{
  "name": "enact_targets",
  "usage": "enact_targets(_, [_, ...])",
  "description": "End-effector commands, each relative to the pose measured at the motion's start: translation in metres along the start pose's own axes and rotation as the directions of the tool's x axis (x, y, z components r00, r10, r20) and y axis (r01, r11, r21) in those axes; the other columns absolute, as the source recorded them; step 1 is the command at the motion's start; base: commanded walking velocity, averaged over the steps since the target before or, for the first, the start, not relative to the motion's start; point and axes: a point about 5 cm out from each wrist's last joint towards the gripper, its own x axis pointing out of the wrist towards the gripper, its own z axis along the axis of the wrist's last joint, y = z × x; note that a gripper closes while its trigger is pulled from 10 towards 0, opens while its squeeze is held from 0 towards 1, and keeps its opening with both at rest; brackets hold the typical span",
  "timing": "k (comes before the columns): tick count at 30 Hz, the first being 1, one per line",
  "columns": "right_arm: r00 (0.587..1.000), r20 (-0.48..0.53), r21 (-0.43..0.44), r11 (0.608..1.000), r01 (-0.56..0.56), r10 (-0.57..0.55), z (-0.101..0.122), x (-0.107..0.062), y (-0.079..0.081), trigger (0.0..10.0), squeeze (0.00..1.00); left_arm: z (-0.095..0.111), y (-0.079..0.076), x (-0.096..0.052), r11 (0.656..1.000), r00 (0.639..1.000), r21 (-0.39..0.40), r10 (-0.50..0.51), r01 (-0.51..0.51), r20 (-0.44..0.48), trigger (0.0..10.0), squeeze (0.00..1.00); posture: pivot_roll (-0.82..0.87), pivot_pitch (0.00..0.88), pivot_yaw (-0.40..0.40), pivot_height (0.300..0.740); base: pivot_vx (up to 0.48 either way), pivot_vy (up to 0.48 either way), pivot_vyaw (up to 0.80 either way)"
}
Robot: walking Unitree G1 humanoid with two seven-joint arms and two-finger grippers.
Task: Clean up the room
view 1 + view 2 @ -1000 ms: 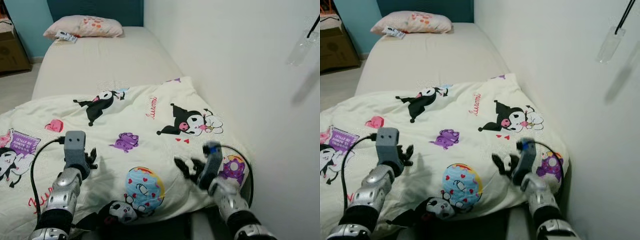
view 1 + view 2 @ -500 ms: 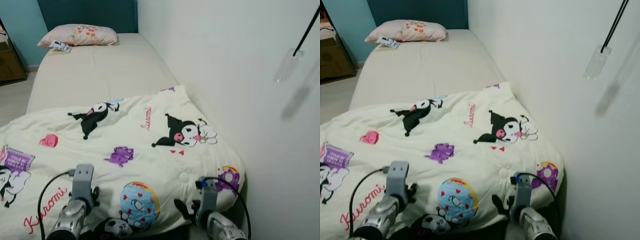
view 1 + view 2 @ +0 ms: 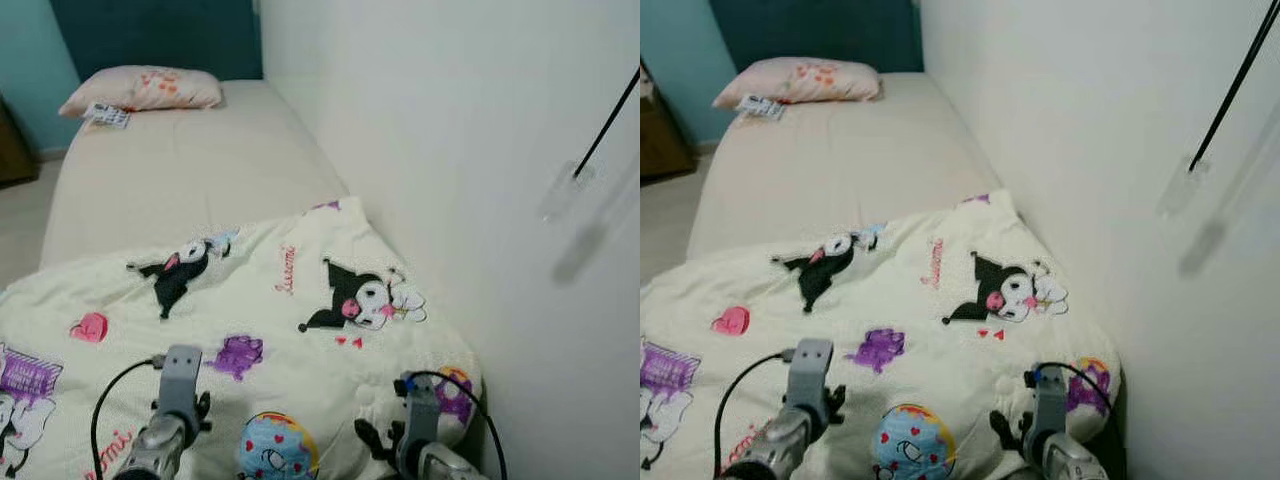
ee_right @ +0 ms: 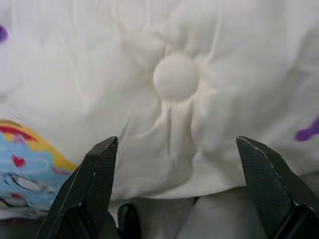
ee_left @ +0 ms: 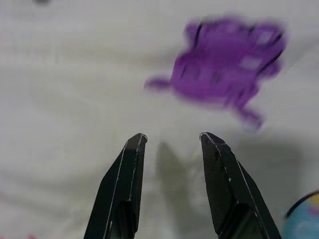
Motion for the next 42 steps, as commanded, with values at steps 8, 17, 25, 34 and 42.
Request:
enact_targets(8, [0.991,-0.092,0.025,0.995,0.099,-0.096,-0.029,-0.009,-0.013,10.0,0.0,-0.028,-0.009,-0.007,0.999,0.994,0.021,-0.033,0.035,-0.1,10.0,0.0,-0.08,0.0,-0.02,0.682,0.0,0.0,0.0])
enact_targets(17, [0.979,-0.132,0.032,0.986,0.161,-0.155,-0.044,-0.014,-0.018,10.0,0.0,-0.061,-0.001,-0.021,0.999,0.976,0.026,-0.013,0.019,-0.218,10.0,0.0,-0.08,0.0,-0.013,0.709,0.0,0.0,0.0])
enact_targets(25, [0.956,-0.196,0.007,0.975,0.224,-0.218,-0.059,-0.019,-0.022,10.0,0.0,-0.08,-0.002,-0.029,0.998,0.955,0.051,-0.016,0.032,-0.297,10.0,0.0,-0.08,0.0,-0.019,0.713,-0.12,0.0,0.0])
enact_targets(34, [0.951,-0.215,0.006,0.973,0.229,-0.223,-0.062,-0.019,-0.02,10.0,0.0,-0.081,-0.006,-0.03,0.996,0.951,0.074,-0.033,0.059,-0.306,10.0,0.0,-0.08,0.0,-0.017,0.713,-0.053,0.0,0.0])
enact_targets(42, [0.936,-0.256,-0.043,0.97,0.24,-0.243,-0.07,-0.022,-0.021,10.0,0.0,-0.085,-0.007,-0.031,0.995,0.943,0.077,-0.038,0.067,-0.33,10.0,0.0,-0.08,0.0,-0.014,0.713,0.0,0.0,0.0])
